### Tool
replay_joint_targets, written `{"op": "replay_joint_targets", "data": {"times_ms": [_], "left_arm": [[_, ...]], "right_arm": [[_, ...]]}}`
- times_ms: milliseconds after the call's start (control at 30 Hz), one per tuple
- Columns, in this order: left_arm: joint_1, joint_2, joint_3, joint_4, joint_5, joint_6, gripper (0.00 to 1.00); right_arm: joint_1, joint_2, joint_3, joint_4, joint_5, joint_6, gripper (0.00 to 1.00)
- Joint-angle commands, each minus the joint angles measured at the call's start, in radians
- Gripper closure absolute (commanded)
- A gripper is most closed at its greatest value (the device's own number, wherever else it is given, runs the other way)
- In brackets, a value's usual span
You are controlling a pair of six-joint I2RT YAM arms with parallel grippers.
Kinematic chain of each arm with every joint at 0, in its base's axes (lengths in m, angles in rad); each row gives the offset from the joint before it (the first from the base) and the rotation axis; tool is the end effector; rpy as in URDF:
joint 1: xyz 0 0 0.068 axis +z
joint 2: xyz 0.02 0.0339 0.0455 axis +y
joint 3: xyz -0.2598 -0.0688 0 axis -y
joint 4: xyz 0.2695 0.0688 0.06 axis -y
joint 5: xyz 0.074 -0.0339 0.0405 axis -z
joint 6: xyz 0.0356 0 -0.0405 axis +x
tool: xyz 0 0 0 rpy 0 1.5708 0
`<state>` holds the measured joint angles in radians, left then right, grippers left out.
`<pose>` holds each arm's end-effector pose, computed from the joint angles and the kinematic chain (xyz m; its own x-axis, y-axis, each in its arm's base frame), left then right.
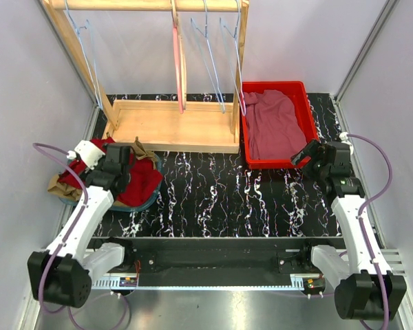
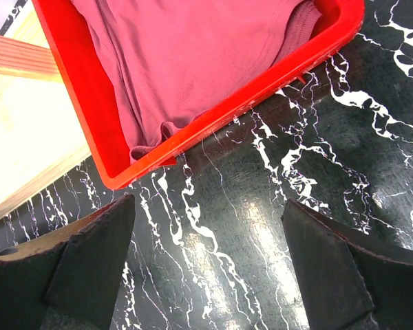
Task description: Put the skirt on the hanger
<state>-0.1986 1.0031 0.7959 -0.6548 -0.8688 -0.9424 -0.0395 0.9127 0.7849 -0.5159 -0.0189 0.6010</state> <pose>0.2206 -0.0167 0.2622 -0.1464 -0.5034 -0.8516 -0.8136 0.5509 -0.1858 0.2236 -0.0082 0.2784 -0.4808 0.5848 -0.6533 0.3592 0.8111 0.4617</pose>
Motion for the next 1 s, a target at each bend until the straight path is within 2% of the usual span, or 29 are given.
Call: {"op": "replay_joint_targets", "data": {"times_ms": [0,100,167,200,267,333,433,700,967], "left_arm": [[0.138,0.046,-0.023,0.216,0.132,0.071,0.11],[0.174,0.09,-0.029,0.259,0.206,0.09,0.17],[0.177,0.111,-0.021,0.256,0.226,0.091,0.28],[0.182,0.118,-0.018,0.253,0.237,0.09,0.44],[0.185,0.114,-0.017,0.244,0.264,0.083,0.6],[0.189,0.089,-0.008,0.233,0.283,0.086,0.84],[0.189,0.045,0.006,0.215,0.287,0.097,1.0],[0.189,-0.078,0.04,0.167,0.338,0.125,1.0],[0.189,-0.207,0.153,0.075,0.493,0.246,1.0]], "right_arm": [[-0.002,0.031,0.005,0.057,-0.026,0.005,0.05],[-0.002,0.054,0.016,0.063,-0.021,0.005,0.06],[-0.002,0.064,0.02,0.063,-0.019,0.008,0.06],[-0.002,0.072,0.022,0.066,-0.021,0.011,0.06],[-0.002,0.078,0.022,0.073,-0.027,0.014,0.06],[-0.002,0.084,0.02,0.077,-0.029,0.016,0.06],[-0.002,0.089,0.02,0.079,-0.03,0.017,0.07],[-0.002,0.074,0.01,0.079,-0.026,0.014,0.07],[-0.002,0.063,0.005,0.08,-0.038,0.028,0.07]]}}
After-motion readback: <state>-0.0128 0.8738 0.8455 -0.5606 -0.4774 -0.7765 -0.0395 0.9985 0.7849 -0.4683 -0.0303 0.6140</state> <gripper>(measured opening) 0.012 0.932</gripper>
